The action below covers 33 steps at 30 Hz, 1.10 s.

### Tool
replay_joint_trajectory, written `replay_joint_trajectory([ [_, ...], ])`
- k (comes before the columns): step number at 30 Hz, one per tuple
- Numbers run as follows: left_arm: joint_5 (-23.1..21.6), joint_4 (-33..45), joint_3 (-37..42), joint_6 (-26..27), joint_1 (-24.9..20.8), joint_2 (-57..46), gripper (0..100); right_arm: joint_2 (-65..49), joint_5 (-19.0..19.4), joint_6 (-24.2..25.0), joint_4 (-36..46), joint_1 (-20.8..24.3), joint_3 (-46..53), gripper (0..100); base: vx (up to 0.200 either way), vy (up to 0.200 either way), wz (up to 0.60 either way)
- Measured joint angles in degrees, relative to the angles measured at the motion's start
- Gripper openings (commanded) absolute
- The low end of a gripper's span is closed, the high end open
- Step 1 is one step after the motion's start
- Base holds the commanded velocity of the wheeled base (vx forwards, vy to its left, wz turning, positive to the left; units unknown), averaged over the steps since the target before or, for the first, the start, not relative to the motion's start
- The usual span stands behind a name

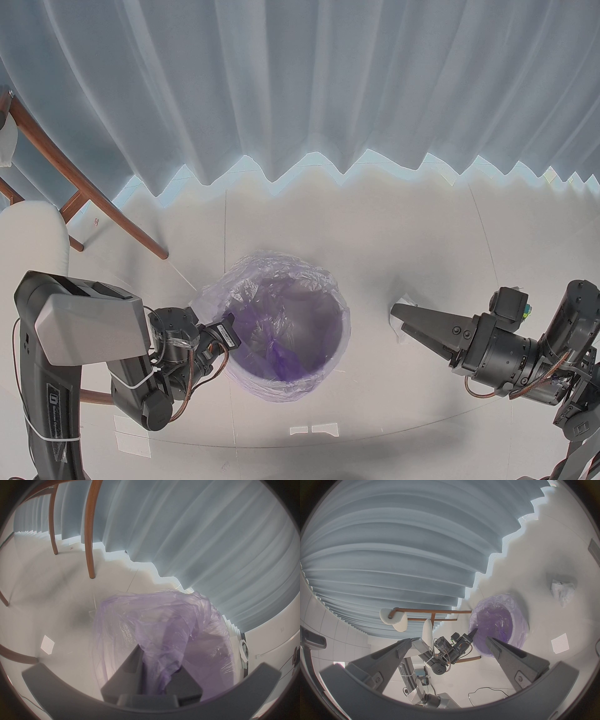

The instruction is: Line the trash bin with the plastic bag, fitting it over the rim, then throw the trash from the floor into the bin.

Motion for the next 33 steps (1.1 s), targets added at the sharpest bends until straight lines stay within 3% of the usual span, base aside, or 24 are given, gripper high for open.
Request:
replay_joint_trajectory([
  [13, 0.2, -0.1, -0.9, -0.1, -0.1, 1.5, 0, 0.1, 0.0, 0.0, -0.1, 0.0, 0.0, 100, 0.000, 0.000, 0.00],
  [14, 0.2, -0.1, -0.9, -0.1, -0.1, 1.5, 100, 0.1, 0.0, 0.0, -0.1, 0.0, 0.0, 100, 0.000, 0.000, 0.00],
  [33, 0.2, 0.1, 5.7, 0.2, -1.5, -3.7, 100, 1.2, 0.0, 0.0, -1.5, -0.1, 0.1, 100, 0.000, 0.000, 0.00],
])
